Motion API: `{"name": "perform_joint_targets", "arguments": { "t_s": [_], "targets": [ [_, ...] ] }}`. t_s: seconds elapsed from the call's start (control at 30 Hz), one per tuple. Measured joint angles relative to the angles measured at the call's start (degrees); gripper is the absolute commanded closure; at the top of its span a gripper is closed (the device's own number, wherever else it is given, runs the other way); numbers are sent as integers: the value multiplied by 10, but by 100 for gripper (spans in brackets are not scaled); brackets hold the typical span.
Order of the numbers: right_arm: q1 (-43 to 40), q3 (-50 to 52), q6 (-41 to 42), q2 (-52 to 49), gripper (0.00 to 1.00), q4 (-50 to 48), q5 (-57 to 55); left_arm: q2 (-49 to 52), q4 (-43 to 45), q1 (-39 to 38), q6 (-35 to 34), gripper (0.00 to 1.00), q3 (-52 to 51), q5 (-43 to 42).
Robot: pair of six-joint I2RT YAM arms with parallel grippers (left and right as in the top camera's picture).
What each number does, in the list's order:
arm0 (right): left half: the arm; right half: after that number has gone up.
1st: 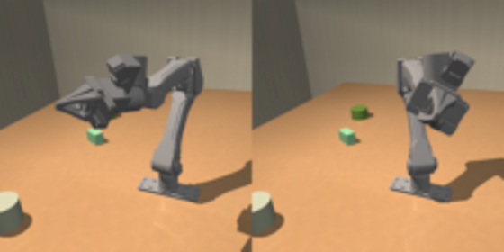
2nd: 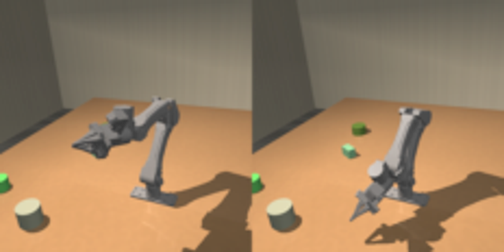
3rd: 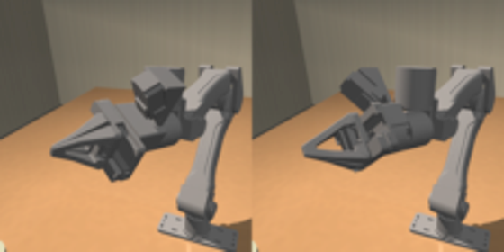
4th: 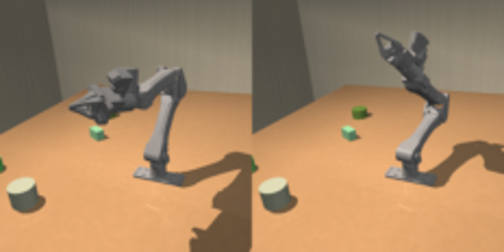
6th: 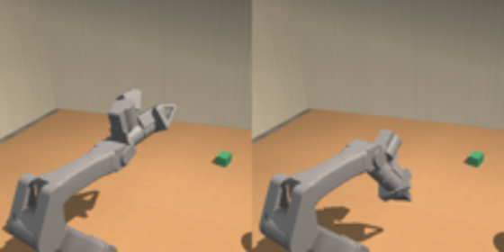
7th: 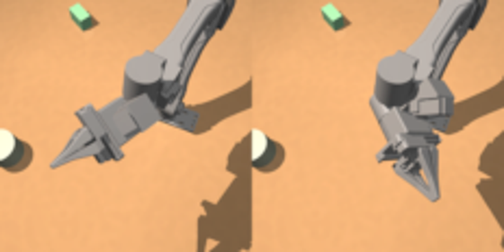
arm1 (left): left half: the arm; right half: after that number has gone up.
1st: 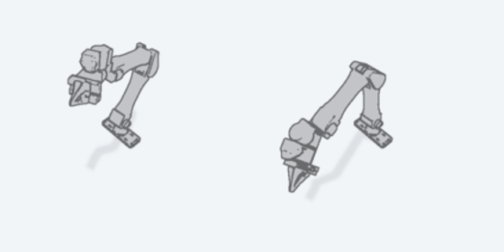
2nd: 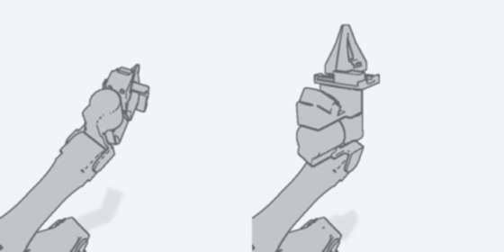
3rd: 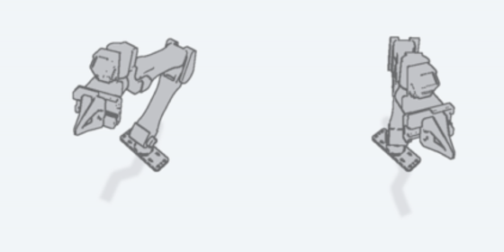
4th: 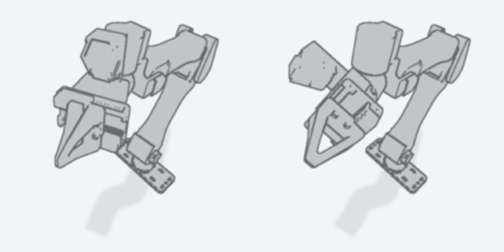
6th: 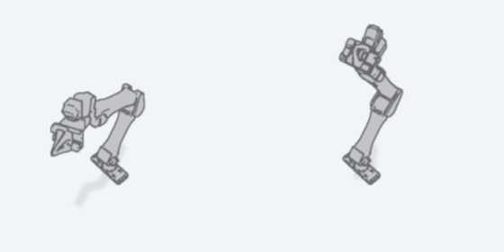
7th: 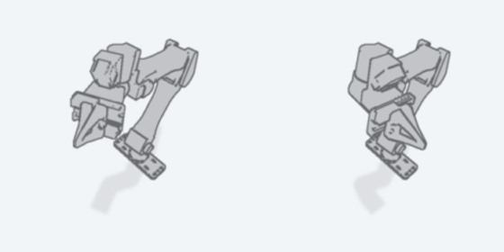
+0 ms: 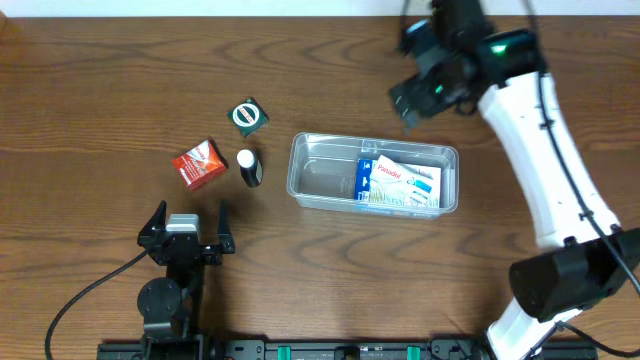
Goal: Pack container
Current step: 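Place the white box into the container and retract the right arm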
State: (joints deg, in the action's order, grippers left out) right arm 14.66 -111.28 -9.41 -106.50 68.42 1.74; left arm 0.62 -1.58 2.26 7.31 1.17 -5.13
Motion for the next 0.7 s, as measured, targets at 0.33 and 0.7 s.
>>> {"name": "perform_joint_targets", "arguments": {
  "t_s": [0.33, 0.7],
  "targets": [
    [-157, -2, 76, 0, 1, -35, -33, 0, 0, 0, 0, 2, 0, 0],
    [-201, -2, 84, 0, 1, -33, -37, 0, 4, 0, 0, 2, 0, -7]
  ]
}}
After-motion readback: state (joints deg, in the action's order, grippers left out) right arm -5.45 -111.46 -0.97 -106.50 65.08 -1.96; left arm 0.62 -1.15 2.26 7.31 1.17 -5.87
